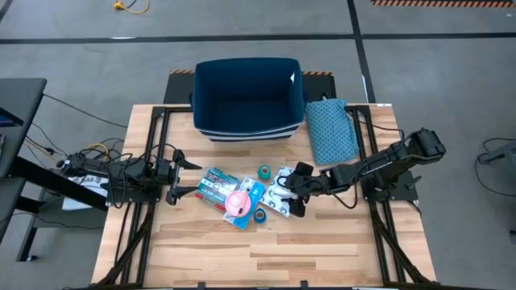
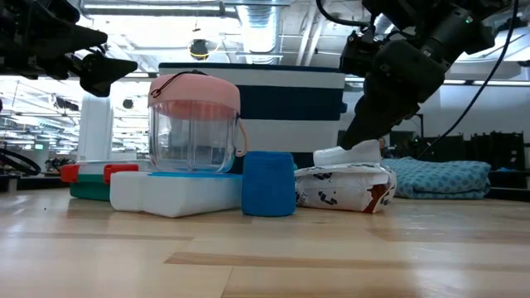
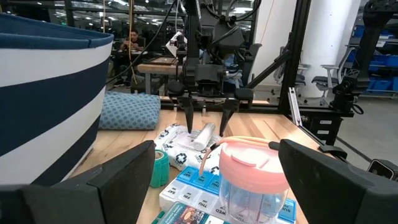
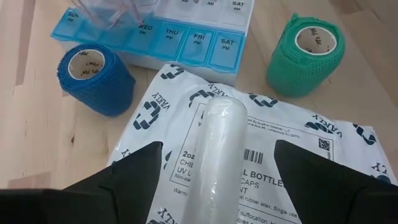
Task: Pack medical supplies into shirt
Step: Put the rolled gauze bag into the blue patterned shirt
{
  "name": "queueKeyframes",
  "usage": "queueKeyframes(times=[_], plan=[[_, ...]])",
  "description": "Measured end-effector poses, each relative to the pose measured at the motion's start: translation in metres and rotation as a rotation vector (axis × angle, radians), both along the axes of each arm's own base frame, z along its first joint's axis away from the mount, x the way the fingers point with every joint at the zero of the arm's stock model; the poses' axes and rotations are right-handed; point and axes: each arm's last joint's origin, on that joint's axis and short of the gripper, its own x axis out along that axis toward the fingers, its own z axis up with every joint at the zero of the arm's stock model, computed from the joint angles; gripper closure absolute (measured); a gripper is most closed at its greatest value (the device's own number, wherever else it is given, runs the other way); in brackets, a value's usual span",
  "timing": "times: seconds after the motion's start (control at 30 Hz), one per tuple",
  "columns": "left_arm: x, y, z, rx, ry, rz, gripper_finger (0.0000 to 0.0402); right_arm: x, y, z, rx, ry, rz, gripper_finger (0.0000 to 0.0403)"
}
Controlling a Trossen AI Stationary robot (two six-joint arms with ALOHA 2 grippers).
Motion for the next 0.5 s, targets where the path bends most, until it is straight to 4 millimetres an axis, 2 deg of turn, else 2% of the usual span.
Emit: queueKeyframes(times=[0.5], plan=[[0.0,0.0,0.0,0.0,0.0,0.0,0.0068,-0.0039,-0.0042,-0.0036,-0.033,0.056,-0.024,0.0101]])
